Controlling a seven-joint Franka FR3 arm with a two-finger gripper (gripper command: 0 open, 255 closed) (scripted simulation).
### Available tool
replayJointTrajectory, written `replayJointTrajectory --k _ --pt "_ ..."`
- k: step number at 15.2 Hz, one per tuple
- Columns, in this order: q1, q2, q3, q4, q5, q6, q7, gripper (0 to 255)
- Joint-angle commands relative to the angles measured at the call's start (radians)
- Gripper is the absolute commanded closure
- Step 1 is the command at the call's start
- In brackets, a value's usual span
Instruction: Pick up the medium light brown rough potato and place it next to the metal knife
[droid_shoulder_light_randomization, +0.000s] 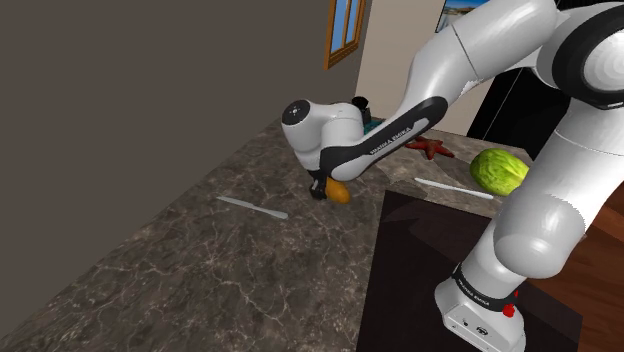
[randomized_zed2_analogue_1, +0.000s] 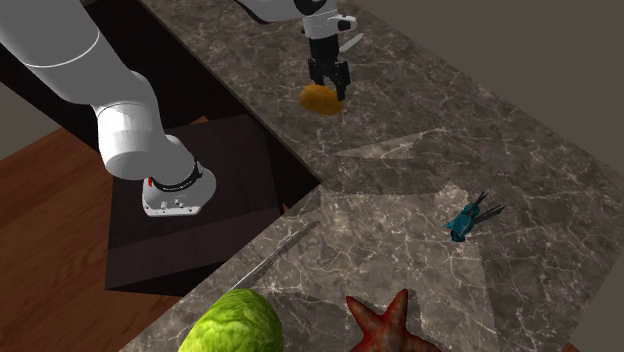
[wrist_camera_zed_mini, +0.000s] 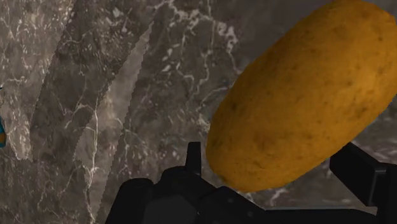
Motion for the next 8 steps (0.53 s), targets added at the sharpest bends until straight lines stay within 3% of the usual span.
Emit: replayJointTrajectory --k 1,4,8 --pt "0.0 0.003 0.0 -0.001 0.0 0.001 0.0 0" --pt "0.002 -0.002 0.002 -0.005 0.003 -0.001 0.002 0" --pt "0.03 -0.048 0.031 0.063 0.066 -0.113 -0.032 0"
